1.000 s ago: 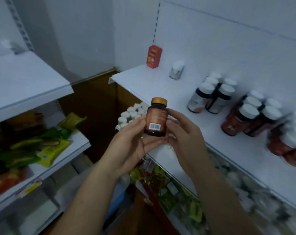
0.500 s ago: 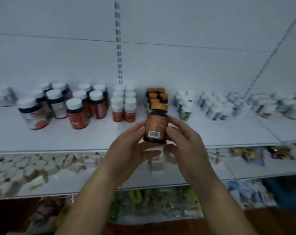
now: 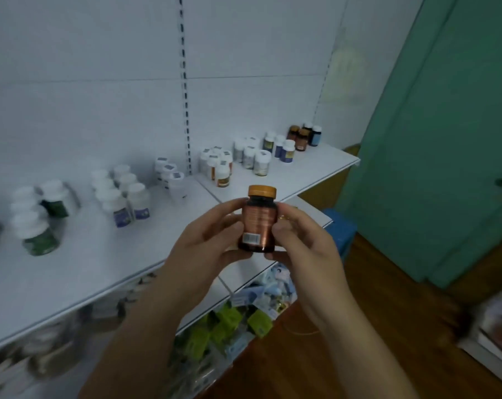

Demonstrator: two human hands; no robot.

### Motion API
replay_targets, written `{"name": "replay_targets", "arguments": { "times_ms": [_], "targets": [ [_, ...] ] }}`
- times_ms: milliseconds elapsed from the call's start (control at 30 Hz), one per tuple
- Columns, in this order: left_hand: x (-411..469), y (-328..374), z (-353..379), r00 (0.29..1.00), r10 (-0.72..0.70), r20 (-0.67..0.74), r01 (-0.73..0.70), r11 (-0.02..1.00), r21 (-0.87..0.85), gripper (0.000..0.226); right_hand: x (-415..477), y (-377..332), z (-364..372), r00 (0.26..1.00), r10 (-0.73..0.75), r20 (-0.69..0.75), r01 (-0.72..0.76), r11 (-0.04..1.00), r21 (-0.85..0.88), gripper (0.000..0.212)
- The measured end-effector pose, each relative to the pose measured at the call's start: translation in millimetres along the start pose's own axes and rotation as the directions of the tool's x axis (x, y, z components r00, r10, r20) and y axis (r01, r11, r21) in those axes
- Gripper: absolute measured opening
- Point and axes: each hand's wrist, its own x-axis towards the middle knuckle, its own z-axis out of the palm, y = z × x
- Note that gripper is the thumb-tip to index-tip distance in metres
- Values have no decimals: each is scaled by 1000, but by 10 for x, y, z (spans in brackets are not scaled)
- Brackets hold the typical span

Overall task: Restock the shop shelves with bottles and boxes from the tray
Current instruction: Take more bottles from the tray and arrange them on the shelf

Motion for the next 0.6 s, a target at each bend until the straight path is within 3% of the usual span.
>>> {"name": "replay_targets", "arguments": {
  "times_ms": [133, 600],
  "targets": [
    [577, -105, 315, 993, 15, 115, -19, 999, 38, 39, 360, 38, -383, 995, -13, -102, 12, 1000, -12, 32],
    [2547, -412, 971, 945, -48, 325, 60, 998, -26, 38, 1840, 138, -1125, 935, -49, -351, 26, 997, -70, 32]
  ]
}}
